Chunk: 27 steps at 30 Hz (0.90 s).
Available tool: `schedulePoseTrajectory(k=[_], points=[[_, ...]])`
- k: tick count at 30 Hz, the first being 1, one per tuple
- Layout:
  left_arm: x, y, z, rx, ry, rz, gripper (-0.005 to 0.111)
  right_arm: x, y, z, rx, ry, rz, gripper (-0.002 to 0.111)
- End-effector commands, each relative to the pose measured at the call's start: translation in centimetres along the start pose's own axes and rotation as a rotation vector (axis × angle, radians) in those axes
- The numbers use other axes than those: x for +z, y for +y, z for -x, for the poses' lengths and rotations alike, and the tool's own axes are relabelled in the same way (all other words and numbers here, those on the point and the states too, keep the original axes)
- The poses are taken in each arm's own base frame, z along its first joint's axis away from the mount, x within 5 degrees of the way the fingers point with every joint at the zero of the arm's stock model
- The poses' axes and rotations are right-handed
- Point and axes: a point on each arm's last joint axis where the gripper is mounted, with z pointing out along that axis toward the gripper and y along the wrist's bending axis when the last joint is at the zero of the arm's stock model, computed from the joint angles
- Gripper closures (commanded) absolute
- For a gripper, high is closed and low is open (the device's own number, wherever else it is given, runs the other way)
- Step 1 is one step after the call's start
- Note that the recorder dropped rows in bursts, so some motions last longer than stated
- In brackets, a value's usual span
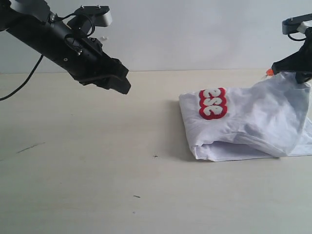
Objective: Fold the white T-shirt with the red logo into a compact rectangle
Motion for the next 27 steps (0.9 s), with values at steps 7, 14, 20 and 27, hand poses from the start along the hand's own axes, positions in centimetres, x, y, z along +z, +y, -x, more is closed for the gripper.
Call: schedulePoseTrajectory(k=[7, 14, 20, 27], points=[[-0.3, -0.1, 0.1, 0.007, -0.012, 0.002, 0.054, 2.7, -0.3, -0.6, 0.003, 0.060, -0.098, 0.060], [-0.3, -0.1, 0.2, 0.007, -0.016, 0.004, 0.054, 1.8, 1.0, -0.4, -0.001, 0.069, 0.040, 0.081], [-0.2, -0.3, -0.1, 0.029, 0.011, -0.012, 0.057, 4.7, 5.9, -1.5, -0.093, 0.113, 0.372, 0.108], [-0.2, -0.3, 0.0, 0.075, 0.005, -0.009, 0.106, 8.1, 11.0, -2.9, -0.176, 0.169, 0.401, 0.108]])
